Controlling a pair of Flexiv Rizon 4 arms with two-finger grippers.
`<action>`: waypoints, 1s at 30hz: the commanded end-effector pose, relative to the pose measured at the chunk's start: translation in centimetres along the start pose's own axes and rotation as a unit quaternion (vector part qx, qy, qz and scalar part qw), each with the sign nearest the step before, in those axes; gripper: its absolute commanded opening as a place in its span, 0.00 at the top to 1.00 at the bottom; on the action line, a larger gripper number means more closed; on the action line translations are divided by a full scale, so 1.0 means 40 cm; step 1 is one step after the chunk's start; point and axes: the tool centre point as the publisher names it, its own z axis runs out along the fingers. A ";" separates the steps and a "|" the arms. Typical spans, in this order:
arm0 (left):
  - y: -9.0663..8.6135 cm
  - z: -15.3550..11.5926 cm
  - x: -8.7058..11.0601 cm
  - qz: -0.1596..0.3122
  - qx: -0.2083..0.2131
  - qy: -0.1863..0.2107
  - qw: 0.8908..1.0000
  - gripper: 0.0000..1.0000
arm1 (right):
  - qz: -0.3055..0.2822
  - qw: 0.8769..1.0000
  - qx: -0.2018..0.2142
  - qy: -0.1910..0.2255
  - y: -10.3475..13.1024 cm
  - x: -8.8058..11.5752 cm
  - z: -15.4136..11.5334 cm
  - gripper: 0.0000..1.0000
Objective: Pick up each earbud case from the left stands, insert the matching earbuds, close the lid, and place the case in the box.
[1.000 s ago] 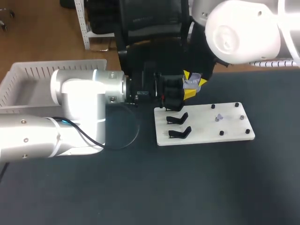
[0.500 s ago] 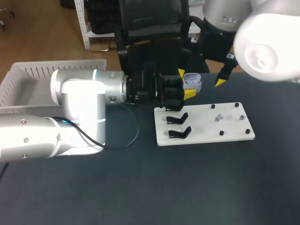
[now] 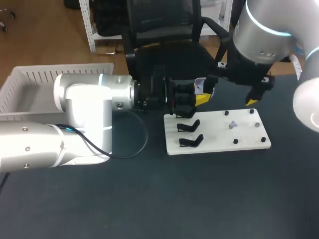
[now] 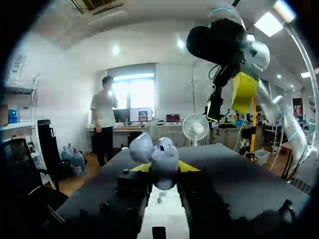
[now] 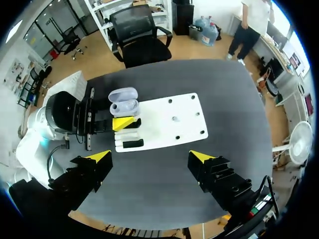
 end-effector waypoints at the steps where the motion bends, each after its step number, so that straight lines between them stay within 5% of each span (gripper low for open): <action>1: -0.004 0.000 0.002 0.002 -0.004 -0.003 1.000 1.00 | 0.002 0.999 0.002 -0.046 0.001 0.013 -0.003 0.00; 15: -0.004 0.000 0.002 0.002 -0.004 -0.003 1.000 1.00 | 0.002 0.999 0.002 -0.046 0.001 0.013 -0.003 0.00; 24: -0.004 0.000 0.002 0.002 -0.004 -0.003 1.000 1.00 | 0.059 0.996 -0.007 -0.072 -0.112 0.004 0.039 0.00; 30: -0.004 0.000 0.002 0.002 -0.004 -0.003 1.000 1.00 | 0.045 0.996 -0.045 -0.070 -0.146 -0.012 0.095 0.00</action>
